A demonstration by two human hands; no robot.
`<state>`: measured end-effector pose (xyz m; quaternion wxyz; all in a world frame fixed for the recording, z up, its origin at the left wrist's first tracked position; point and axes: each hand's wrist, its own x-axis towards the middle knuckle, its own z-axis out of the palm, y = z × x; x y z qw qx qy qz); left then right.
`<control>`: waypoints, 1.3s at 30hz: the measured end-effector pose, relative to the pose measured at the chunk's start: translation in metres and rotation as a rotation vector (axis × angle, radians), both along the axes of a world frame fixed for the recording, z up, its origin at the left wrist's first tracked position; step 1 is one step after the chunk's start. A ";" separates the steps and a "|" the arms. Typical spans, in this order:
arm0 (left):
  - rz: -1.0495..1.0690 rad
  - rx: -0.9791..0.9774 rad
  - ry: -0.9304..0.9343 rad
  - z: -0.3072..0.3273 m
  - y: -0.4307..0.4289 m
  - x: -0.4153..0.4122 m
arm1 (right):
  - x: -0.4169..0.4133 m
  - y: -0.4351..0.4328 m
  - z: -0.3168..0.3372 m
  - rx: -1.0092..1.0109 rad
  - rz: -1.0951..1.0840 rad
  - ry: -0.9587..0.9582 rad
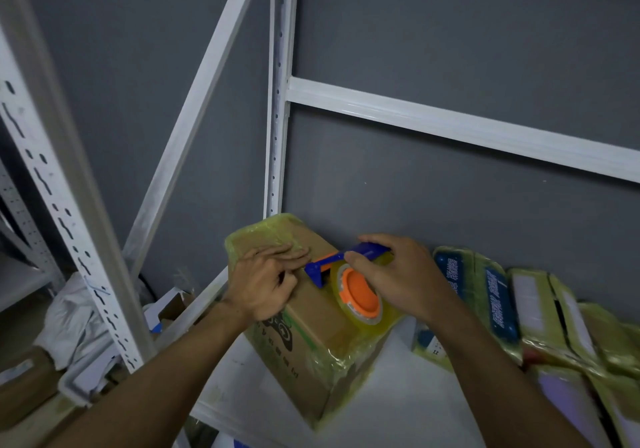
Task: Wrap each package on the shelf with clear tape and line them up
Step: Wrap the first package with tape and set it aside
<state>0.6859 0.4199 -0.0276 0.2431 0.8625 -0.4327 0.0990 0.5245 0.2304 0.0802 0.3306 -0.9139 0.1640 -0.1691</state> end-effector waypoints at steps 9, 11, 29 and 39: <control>0.007 -0.035 -0.010 0.004 -0.001 -0.002 | -0.019 -0.008 0.008 0.016 -0.012 -0.024; 0.005 -0.037 0.001 0.004 -0.002 -0.002 | -0.025 -0.009 0.007 0.016 -0.006 -0.015; -0.102 0.044 0.078 0.015 -0.010 0.028 | -0.047 -0.013 0.001 0.016 -0.055 0.002; -0.265 0.171 0.080 0.013 -0.023 -0.001 | -0.044 -0.007 -0.002 0.027 -0.096 0.049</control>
